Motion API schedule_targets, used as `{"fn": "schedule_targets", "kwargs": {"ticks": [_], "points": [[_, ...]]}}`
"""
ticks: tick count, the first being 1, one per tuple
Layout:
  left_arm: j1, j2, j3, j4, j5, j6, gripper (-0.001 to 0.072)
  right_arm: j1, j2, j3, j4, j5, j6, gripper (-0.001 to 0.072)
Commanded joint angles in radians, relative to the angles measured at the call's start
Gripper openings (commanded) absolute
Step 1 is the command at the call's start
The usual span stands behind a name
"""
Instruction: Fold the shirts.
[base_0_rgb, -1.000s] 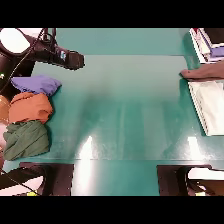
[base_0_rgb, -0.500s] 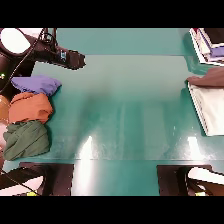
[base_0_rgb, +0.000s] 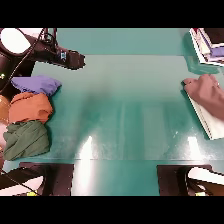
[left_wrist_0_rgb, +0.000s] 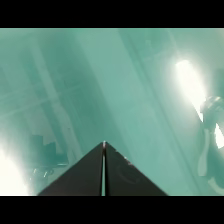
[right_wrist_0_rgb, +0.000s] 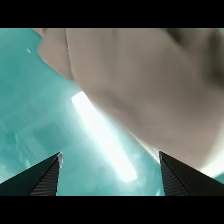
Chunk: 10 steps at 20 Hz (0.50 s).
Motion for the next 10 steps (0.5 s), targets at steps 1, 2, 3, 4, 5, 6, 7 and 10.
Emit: {"fn": "schedule_targets", "kwargs": {"ticks": [1, 2, 3, 4, 5, 6, 7, 10], "points": [[0.000, 0.000, 0.000, 0.001, -0.007, 0.005, 0.0023, 0.006, 0.001, 0.000, -0.013, 0.045, 0.005, 0.0666], [0.000, 0.000, 0.000, 0.001, -0.008, 0.004, 0.0024, 0.016, 0.001, 0.000, 0.024, 0.041, 0.004, 0.0644], [0.000, 0.000, 0.000, 0.000, -0.006, 0.004, 0.0024, 0.036, 0.003, 0.000, 0.076, 0.031, 0.001, 0.0625], [0.000, 0.000, 0.000, 0.000, -0.005, 0.004, 0.0024, 0.064, 0.008, 0.000, 0.127, 0.017, -0.005, 0.0624], [0.000, 0.000, 0.000, 0.000, -0.006, 0.004, 0.0024, 0.105, 0.018, 0.000, 0.169, -0.011, -0.016, 0.0624], [0.000, 0.000, 0.000, 0.000, -0.006, 0.003, 0.0024, 0.161, 0.033, 0.000, 0.200, -0.051, -0.024, 0.0624], [0.000, 0.000, 0.000, 0.000, -0.011, 0.003, 0.0024, 0.226, 0.050, 0.000, 0.211, -0.102, -0.030, 0.0624], [0.000, 0.000, 0.000, -0.004, 0.000, 0.003, 0.0024, 0.437, 0.090, 0.000, 0.208, -0.246, -0.031, 0.0624]]}}
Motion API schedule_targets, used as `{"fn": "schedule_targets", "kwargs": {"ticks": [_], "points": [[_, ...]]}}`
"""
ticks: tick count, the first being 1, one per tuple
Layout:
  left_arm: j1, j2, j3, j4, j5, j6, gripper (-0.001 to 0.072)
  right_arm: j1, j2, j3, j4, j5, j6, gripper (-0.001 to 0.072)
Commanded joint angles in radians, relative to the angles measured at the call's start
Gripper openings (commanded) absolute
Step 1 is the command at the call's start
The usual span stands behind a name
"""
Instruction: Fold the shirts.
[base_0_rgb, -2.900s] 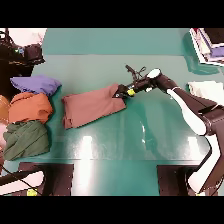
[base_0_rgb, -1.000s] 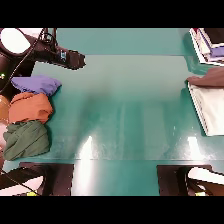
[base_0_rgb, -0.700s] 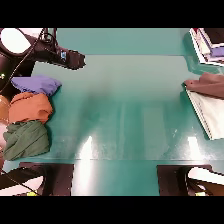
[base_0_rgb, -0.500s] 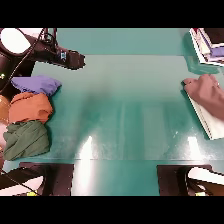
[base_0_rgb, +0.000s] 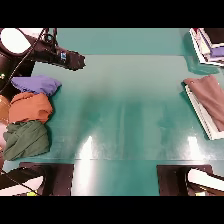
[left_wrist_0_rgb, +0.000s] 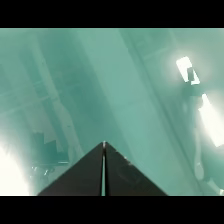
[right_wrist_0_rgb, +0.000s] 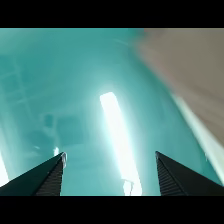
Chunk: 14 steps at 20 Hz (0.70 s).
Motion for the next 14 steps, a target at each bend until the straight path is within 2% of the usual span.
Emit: {"fn": "schedule_targets", "kwargs": {"ticks": [1, 2, 3, 5, 6, 14], "points": [[0.000, 0.000, 0.000, -0.004, 0.017, 0.000, 0.0024, 0.233, 0.040, 0.000, 0.039, -0.174, -0.010, 0.0623], [0.000, 0.000, 0.000, -0.004, 0.024, 0.000, 0.0024, 0.293, 0.042, 0.000, 0.039, -0.204, -0.012, 0.0567], [0.000, 0.000, 0.000, -0.004, 0.027, 0.000, 0.0024, 0.353, 0.041, 0.000, 0.039, -0.224, -0.020, 0.0461], [0.000, 0.000, 0.000, -0.004, 0.029, 0.000, 0.0024, 0.451, 0.041, 0.000, 0.031, -0.239, -0.064, 0.0186], [0.000, 0.000, 0.000, -0.004, 0.030, 0.000, 0.0024, 0.489, 0.041, 0.000, 0.032, -0.245, -0.079, 0.0014], [0.000, 0.000, 0.000, -0.004, 0.074, 0.000, 0.0024, 0.580, 0.041, 0.000, 0.035, -0.241, -0.079, 0.0017]]}}
